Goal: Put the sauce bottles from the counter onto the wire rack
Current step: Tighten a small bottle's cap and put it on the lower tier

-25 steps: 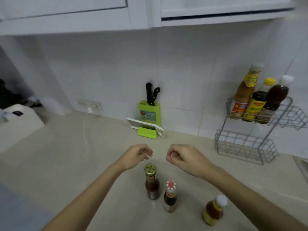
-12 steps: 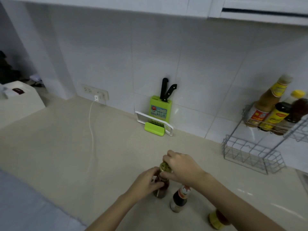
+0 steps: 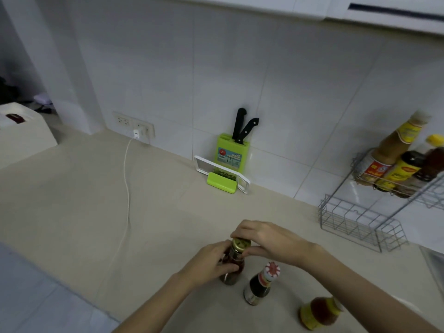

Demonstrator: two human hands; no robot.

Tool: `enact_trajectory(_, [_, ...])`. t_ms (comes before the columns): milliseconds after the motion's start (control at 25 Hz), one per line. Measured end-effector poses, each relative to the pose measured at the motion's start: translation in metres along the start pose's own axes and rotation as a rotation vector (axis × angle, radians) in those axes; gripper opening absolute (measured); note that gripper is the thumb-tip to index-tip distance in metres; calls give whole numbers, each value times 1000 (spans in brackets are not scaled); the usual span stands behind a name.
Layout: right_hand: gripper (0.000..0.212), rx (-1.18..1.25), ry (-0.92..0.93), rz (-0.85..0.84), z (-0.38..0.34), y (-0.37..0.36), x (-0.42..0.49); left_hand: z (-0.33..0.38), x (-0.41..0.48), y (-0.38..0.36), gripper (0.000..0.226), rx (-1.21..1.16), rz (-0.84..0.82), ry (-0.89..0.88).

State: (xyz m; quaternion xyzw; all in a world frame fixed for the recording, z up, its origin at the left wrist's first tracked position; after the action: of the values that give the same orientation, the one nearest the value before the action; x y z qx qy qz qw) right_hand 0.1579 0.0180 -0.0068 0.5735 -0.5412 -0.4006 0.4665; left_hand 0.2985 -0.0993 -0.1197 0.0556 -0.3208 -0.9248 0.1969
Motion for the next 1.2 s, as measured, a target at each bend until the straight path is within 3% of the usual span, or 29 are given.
enact_trajectory(200, [42,8,13,-24,2,4,-2,1,4,-2,45,35,-2,-26])
enact_trajectory(360, [49,-69,-129,-27,-4,0,-3,-1,-2,-3,40,20,21,-29])
enact_trajectory(720, [43,-92,-47,-50,-8,-5,-3,-3,-3,-5,45,41,40,-42])
enact_trajectory(840, [46,-215,-100,-89,-10,0,1,-2,-3,-3,43,49,37,-41])
enact_trajectory(1040, [45,-676,56,-100,-10,-16,21,3,-3,-2,34,112,37,-46])
enact_trajectory(1200, [44,-783,87,-94,-9,-30,36,-1,-6,-9,36,139,111,-52])
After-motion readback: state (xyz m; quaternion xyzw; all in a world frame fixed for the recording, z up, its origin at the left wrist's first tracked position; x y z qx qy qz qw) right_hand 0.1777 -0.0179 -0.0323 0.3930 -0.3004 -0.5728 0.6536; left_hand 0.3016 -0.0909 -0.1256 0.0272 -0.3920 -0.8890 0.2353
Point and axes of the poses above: each hand's wrist, its own x-axis towards the middle knuckle, its own y-axis out of the back of the hand, z = x × y, the point moved 1 cm from there along x, towards the middle knuckle, and after that the axes turned 9 degrees about z, right-handed, at the moved point
